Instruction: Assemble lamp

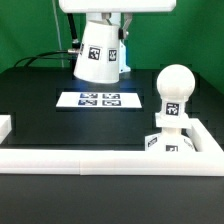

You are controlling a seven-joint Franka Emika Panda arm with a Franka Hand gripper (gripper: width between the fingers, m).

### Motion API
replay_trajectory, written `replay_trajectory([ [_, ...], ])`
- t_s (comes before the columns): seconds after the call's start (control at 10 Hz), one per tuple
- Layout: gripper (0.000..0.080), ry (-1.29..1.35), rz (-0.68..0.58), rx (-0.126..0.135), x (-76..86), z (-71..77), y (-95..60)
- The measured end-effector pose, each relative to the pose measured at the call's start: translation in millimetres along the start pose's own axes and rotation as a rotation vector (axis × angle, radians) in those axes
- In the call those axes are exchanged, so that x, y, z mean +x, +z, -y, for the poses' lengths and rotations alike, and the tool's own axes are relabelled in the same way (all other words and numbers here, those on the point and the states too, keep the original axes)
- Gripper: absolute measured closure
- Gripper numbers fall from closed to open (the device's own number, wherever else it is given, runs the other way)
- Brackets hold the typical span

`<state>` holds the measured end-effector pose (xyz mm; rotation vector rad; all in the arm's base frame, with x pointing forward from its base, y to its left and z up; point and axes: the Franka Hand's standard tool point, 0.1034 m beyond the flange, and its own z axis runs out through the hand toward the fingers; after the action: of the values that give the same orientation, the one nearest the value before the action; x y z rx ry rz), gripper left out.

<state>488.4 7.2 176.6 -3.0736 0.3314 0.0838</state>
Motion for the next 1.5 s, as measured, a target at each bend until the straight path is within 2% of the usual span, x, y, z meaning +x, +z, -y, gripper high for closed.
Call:
replay_trajectory([
  [0.1,0.0755,0.0,-0.002,0.002,1.1,2.8,-1.6],
  [0.3,0.0755,0.002,0.0,0.023,11.7,32.5,-20.2],
  [0.4,0.0755,-0.002,-0.011,0.032,19.5,42.4,-27.1],
  [0.7,0.0755,0.007,-0.019,0.038,36.4,76.6,-46.7],
  [0.9,0.0755,0.042,-0.008,0.038,50.1,91.9,-60.0],
  [1.1,0.0755,0.072,0.005,0.034,59.3,99.1,-68.6],
  [1.5,0.0755,0.071,0.011,0.031,57.8,98.0,-64.5],
])
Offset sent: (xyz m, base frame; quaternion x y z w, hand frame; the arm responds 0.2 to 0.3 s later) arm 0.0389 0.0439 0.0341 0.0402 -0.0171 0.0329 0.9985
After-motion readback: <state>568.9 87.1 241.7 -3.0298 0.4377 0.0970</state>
